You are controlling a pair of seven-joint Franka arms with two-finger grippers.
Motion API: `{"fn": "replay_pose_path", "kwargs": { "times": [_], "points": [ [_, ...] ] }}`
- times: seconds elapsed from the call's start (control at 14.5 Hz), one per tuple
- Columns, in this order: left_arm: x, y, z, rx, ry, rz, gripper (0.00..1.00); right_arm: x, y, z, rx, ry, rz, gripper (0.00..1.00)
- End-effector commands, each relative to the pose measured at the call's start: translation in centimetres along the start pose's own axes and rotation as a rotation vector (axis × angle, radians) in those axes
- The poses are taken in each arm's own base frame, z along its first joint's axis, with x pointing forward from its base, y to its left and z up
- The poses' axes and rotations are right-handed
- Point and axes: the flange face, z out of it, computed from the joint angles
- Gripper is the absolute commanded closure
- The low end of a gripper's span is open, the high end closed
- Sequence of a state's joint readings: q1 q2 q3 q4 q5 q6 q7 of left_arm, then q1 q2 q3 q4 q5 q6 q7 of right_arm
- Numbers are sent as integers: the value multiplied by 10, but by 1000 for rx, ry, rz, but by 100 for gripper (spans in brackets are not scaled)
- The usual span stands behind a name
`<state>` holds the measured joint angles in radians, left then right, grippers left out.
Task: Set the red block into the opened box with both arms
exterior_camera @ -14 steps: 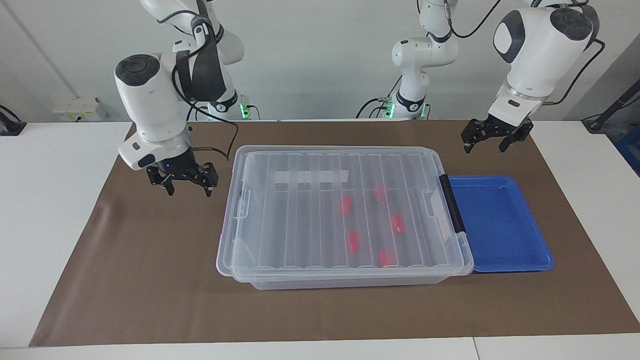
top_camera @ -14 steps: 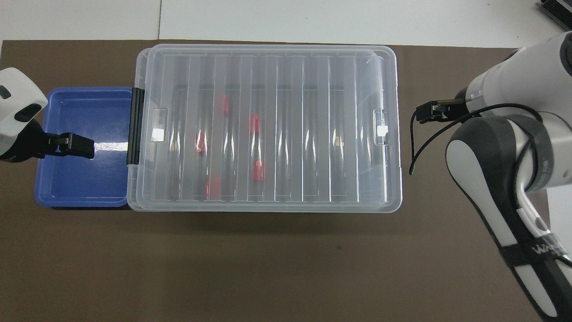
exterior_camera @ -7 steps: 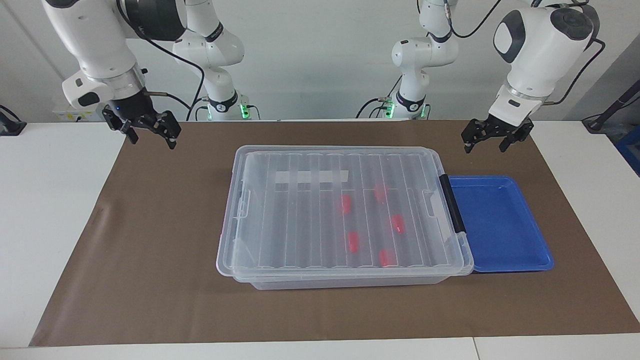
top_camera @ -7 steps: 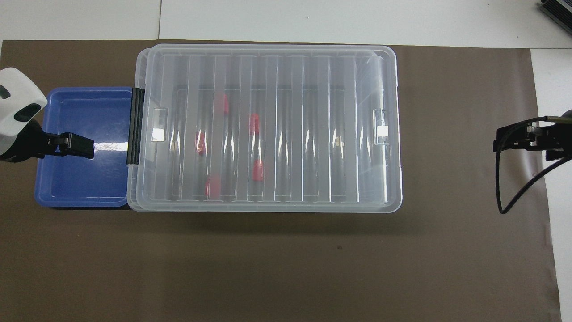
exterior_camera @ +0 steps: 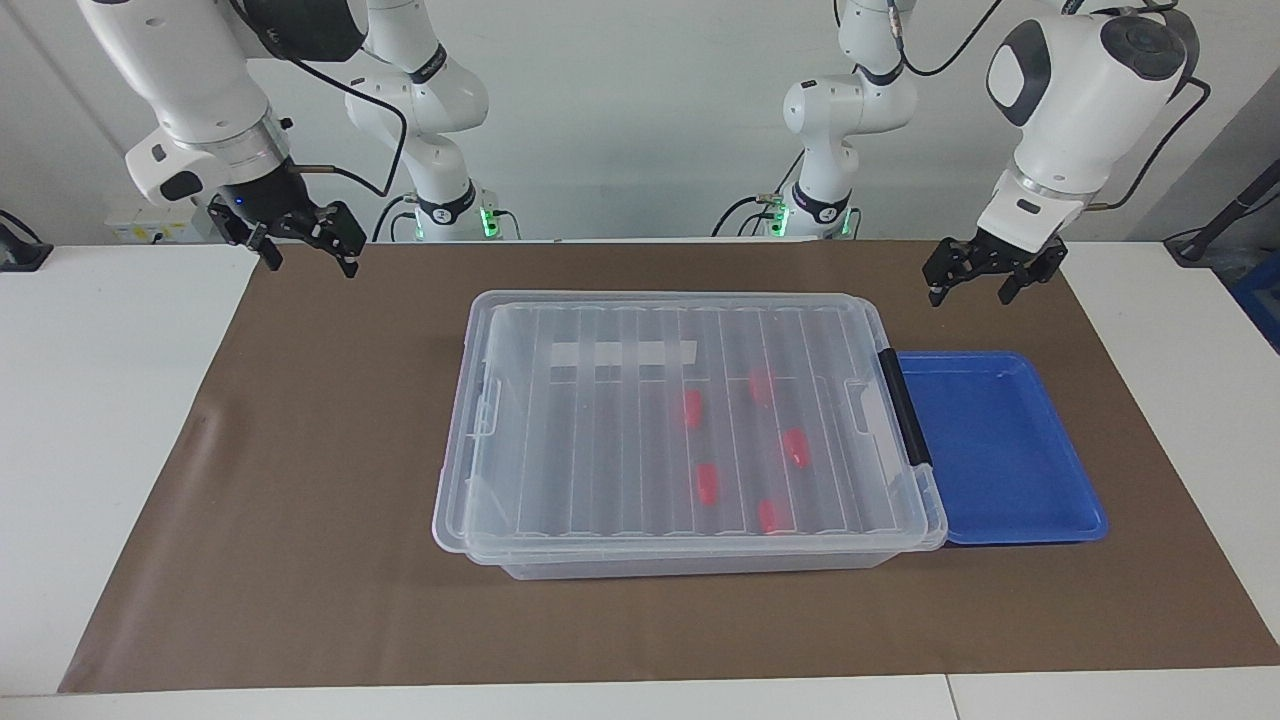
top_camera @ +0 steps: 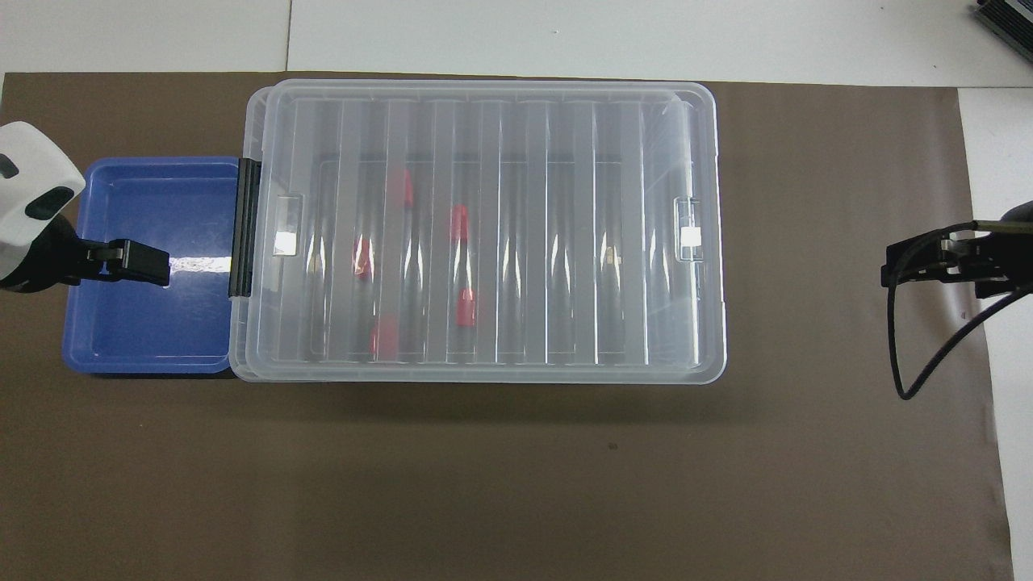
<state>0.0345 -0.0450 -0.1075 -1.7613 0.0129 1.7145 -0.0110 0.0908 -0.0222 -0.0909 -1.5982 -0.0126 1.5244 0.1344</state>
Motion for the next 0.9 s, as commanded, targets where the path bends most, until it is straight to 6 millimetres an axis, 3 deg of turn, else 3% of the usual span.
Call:
{"fn": "replay_pose_path", "kwargs": {
  "times": [0.0, 0.28, 0.55, 0.83],
  "points": [
    [-9, -1, -1, -15, 20, -2, 0, 0, 2, -1, 2, -12, -21, 0],
    [-9, -1, -2, -15, 17, -2, 0, -1, 6, -2, -30, -9, -19, 0],
    [-11, -3, -20, -16, 3, -2, 0, -2, 3, -1, -16, -17, -15, 0],
    [-14, -5, -26, -15, -2, -3, 0, -1, 3, -1, -18, -12, -14, 0]
  ]
}}
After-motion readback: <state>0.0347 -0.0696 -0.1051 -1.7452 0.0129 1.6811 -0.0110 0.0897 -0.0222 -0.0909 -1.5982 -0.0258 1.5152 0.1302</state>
